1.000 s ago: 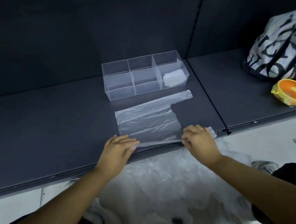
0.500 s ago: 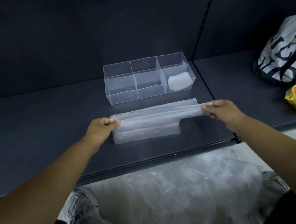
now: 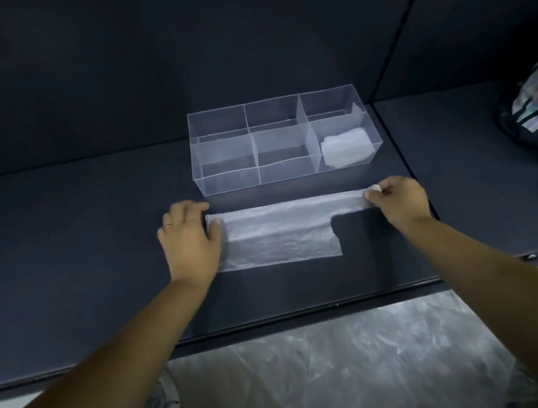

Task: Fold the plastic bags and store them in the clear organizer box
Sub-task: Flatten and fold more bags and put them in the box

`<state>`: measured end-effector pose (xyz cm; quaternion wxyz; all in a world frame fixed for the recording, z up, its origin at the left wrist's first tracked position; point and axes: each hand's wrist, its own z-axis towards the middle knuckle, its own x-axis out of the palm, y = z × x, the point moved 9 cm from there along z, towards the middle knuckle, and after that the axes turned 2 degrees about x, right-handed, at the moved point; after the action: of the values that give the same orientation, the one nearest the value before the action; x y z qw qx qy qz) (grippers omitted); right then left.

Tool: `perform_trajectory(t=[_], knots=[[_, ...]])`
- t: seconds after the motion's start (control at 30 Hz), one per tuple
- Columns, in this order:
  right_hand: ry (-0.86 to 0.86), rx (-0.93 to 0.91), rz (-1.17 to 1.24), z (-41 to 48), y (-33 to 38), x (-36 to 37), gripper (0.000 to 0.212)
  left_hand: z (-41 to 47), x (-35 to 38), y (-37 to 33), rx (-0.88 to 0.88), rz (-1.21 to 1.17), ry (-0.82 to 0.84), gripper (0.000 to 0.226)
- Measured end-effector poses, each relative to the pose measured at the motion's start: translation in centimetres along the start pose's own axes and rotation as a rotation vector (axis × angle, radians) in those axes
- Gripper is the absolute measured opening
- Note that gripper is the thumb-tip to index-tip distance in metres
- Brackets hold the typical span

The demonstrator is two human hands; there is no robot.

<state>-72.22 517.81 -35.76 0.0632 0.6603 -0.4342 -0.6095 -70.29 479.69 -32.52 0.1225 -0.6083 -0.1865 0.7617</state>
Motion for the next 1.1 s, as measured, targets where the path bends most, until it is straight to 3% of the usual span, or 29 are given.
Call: perform_trajectory(t=[0.1, 0.2, 0.3, 0.4, 0.5, 0.63, 0.83, 0.93, 1.03, 1.1], knots=[[-0.16, -0.013, -0.128, -1.5, 1.4, -1.1, 0.027, -2.1, 1.8, -3.5, 0.369, 0.109, 0.101, 0.037], [-0.31, -0.248, -0.217, -5.6, 6.3, 0.3, 0.029, -3.7, 4.4, -2.2, 0.387, 0.293, 0.308, 0.059], [0.006, -0.626, -0.148, -11.6, 11.8, 8.1, 0.037, -4.6, 5.5, -0.1, 0.313, 0.345, 0.371, 0.073], [0.282, -0.813, -0.309, -15.8, 14.1, 15.7, 0.05, -5.1, 5.9, 0.3, 0.299, 0.366, 0.393, 0.072], [0.324, -0.771, -0.486, -14.1, 13.0, 18.2, 0.059, -5.0, 6.1, 0.6, 0.285, 0.391, 0.392, 0.071], [0.243, -0.745, -0.667, -9.6, 8.8, 15.5, 0.064, -4.9, 6.3, 0.8, 0.296, 0.396, 0.412, 0.084], [-0.012, -0.383, -0.641, -4.2, 1.0, 5.1, 0.065, -4.9, 5.9, 0.6, 0.301, 0.408, 0.454, 0.084], [-0.161, -0.503, -0.523, -6.7, 2.5, 2.4, 0.056, -4.5, 4.0, -1.0, 0.337, 0.335, 0.358, 0.084], [-0.054, -0.693, -0.422, -10.3, 3.9, 3.5, 0.034, -5.6, 2.2, -4.7, 0.48, 0.147, 0.211, 0.066], [0.013, -0.672, -0.373, -11.2, 3.6, 4.4, 0.023, -6.9, 3.2, -6.5, 0.529, 0.074, 0.305, 0.064]])
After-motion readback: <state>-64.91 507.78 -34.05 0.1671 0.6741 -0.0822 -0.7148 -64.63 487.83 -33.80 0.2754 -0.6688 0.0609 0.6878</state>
